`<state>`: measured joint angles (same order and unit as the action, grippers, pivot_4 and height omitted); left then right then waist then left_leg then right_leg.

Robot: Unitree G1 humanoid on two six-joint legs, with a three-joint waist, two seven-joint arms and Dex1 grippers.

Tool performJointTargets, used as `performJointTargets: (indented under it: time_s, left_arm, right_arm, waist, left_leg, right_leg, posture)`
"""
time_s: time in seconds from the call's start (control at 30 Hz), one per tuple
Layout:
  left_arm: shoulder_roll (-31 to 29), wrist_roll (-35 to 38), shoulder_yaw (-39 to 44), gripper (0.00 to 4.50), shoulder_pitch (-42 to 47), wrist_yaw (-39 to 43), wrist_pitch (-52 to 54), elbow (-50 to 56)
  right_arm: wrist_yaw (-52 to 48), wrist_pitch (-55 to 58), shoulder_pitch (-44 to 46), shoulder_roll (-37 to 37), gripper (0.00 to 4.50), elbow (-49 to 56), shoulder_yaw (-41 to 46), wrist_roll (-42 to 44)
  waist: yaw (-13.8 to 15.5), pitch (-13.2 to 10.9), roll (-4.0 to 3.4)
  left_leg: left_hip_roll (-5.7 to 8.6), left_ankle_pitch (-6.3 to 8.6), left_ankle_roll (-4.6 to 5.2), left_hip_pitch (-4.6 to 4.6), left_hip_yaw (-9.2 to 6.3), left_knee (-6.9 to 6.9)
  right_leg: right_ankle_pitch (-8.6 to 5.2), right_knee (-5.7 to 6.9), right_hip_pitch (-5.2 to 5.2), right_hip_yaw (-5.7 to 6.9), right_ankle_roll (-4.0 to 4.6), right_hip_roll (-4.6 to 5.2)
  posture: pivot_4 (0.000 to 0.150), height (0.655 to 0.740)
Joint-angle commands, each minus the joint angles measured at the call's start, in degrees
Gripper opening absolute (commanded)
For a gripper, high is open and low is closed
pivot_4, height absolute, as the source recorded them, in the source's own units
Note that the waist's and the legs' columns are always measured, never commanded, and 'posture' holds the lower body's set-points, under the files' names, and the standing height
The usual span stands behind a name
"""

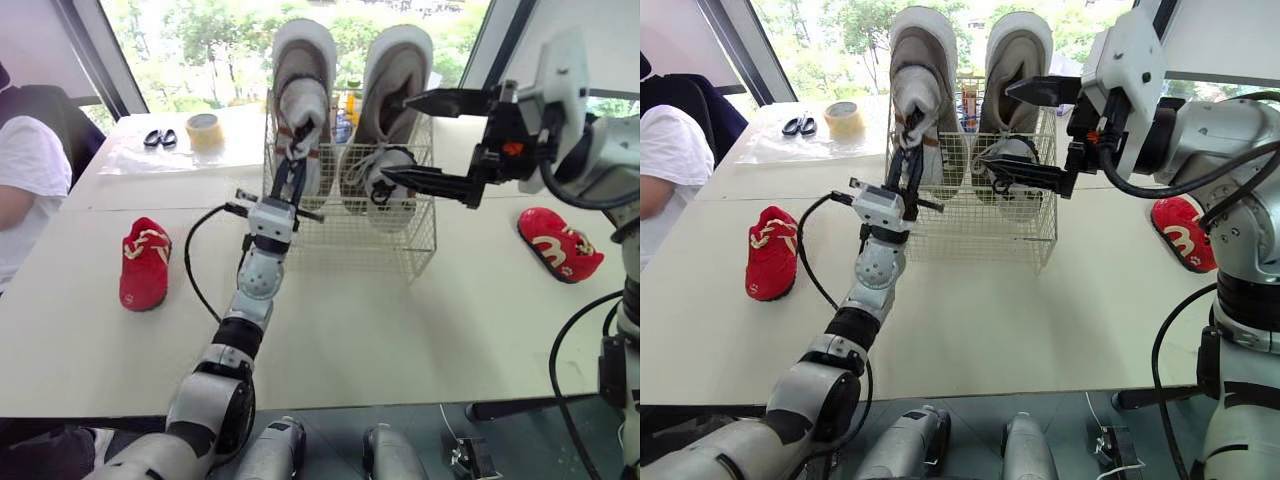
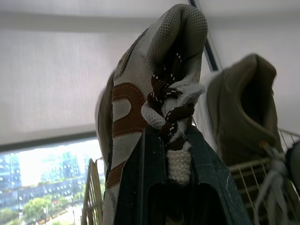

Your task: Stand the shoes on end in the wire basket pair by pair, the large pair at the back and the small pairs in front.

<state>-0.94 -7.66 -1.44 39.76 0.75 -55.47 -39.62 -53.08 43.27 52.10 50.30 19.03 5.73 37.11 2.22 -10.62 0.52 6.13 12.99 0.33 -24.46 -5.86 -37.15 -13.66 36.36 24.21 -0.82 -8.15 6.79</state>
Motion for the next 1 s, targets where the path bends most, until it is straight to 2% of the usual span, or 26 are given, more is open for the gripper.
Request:
performJointTargets:
  time_s: [0.03,0.1,0.13,0.17,0.4,0.57,0.73,0.87,1.0]
  left_arm:
    - [-0.63,2.62,-1.1,0.05,-4.94,3.54,5.33,2.44]
    - [-0.95,3.52,-0.98,0.05,-6.99,4.6,7.46,4.79]
    - [-0.95,4.16,-0.95,0.86,-7.88,5.18,8.62,6.03]
    - [-1.03,4.83,-0.97,1.12,-8.69,5.85,9.64,7.32]
    - [-2.52,11.6,-1.2,4.49,-16.32,11.81,22.31,21.54]
    - [-5.74,15.8,-1.07,4.49,-22.75,15.47,34.02,35.02]
    - [-10.67,18.22,0.09,4.49,-26.13,18.66,42.22,44.17]
    - [-12.79,20.63,1.91,4.49,-25.14,19.14,46.3,47.02]
    - [-10.53,22.8,4.72,4.49,-21.41,16.58,45.8,46.79]
  right_arm:
    - [0.51,-1.0,0.42,0.53,4.5,1.79,2.24,0.61]
    - [0.46,-1.04,0.39,0.63,4.5,1.85,2.2,0.61]
    - [0.38,-1.11,0.31,0.71,4.5,1.86,2.22,0.58]
    - [0.32,-1.16,0.28,0.76,4.5,1.86,2.2,0.53]
    - [0.12,-1.78,-0.16,0.75,4.5,1.73,1.98,0.17]
    - [-0.12,-2.54,0.01,0.73,4.5,1.01,1.78,-0.1]
    - [-0.42,-3.82,-0.02,0.51,4.5,-0.16,1.38,-0.78]
    - [-0.62,-4.81,-0.07,0.06,4.5,-1.02,1.09,-1.27]
    - [-0.74,-5.9,-0.18,-0.52,4.5,-1.65,0.59,-1.8]
  waist:
    - [0.0,0.09,-0.05]
    - [-0.21,0.22,-0.24]
    - [-0.3,0.32,-0.37]
    - [-0.32,0.4,-0.48]
    - [-1.59,0.6,-0.7]
    - [-2.98,0.76,-0.96]
    - [-3.48,0.78,-1.0]
    - [-3.44,0.79,-1.01]
    - [-2.89,0.77,-0.98]
  left_leg:
    - [-0.01,0.0,0.0,0.0,0.0,0.0]
    - [-0.02,0.01,0.01,0.0,0.01,0.02]
    - [-0.02,0.02,0.03,0.01,0.04,0.06]
    - [-0.02,0.04,0.04,0.01,0.05,0.08]
    - [-0.04,0.07,0.09,0.02,0.1,0.17]
    - [-0.03,0.13,0.18,0.1,0.11,0.25]
    - [-0.01,0.17,0.22,0.37,0.12,0.39]
    - [-0.02,0.18,0.21,0.44,0.16,0.48]
    - [-0.02,0.18,0.2,0.43,0.16,0.48]
  right_leg:
    - [0.0,0.0,0.0,0.0,0.0,-0.01]
    - [0.0,-0.02,0.0,-0.01,0.0,-0.01]
    - [0.0,-0.06,0.01,-0.04,0.0,-0.01]
    - [0.0,-0.1,0.01,-0.04,0.0,-0.01]
    - [-0.01,-0.17,0.01,-0.07,0.0,-0.02]
    - [-0.02,-0.21,0.07,-0.2,0.0,-0.05]
    - [-0.02,-0.21,0.1,-0.4,0.01,-0.11]
    - [-0.02,-0.22,0.11,-0.48,0.01,-0.13]
    - [-0.02,-0.21,0.11,-0.48,0.01,-0.12]
  posture:
    - [0.15,0.74]
    - [0.15,0.74]
    - [0.15,0.74]
    - [0.15,0.74]
    - [0.15,0.74]
    - [0.15,0.74]
    - [0.15,0.74]
    - [0.15,0.74]
    - [0.15,0.74]
